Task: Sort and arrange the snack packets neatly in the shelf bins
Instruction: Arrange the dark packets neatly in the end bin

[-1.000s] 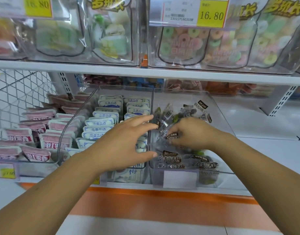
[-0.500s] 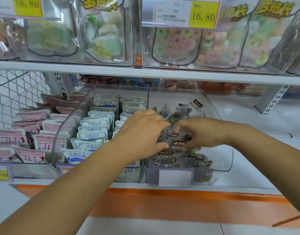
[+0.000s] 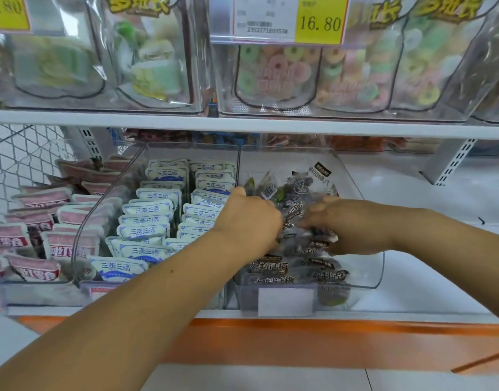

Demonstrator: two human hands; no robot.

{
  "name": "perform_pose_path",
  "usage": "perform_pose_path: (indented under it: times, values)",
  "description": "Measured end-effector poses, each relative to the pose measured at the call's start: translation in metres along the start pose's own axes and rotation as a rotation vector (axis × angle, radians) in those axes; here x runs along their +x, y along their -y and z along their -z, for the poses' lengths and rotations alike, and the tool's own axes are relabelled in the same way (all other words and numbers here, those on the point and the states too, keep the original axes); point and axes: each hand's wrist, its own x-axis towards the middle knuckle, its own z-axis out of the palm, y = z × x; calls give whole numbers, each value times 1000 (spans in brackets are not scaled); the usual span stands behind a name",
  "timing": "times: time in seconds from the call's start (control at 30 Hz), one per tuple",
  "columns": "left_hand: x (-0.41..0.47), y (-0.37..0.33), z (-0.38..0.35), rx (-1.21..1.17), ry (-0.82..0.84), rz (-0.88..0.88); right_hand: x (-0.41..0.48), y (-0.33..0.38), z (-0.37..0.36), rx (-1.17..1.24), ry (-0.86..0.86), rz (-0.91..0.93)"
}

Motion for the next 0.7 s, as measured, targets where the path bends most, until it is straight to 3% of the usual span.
perform_pose_path:
  times: [0.27, 0.4, 0.47, 0.5, 0.57, 0.6, 0.7]
  values:
    - [1, 25, 2, -154, 260, -102, 4, 1, 0, -180, -5, 8]
    - [0, 29, 7, -185, 346, -141, 9, 7, 7, -39, 196, 0]
    - [-4, 31, 4, -274, 303, -125, 5, 1, 28, 211, 160, -11]
    - [-7, 32, 0, -328, 259, -110, 5, -1, 36, 296, 58, -29]
    - [-14, 37, -8, -373, 137, -124, 14, 1, 39, 261, -137, -61]
    - [-18, 40, -11, -379, 76, -146, 22, 6, 36, 213, -160, -55]
    - [-35, 44, -16, -430, -137, -200, 52, 19, 12, 217, -23, -28]
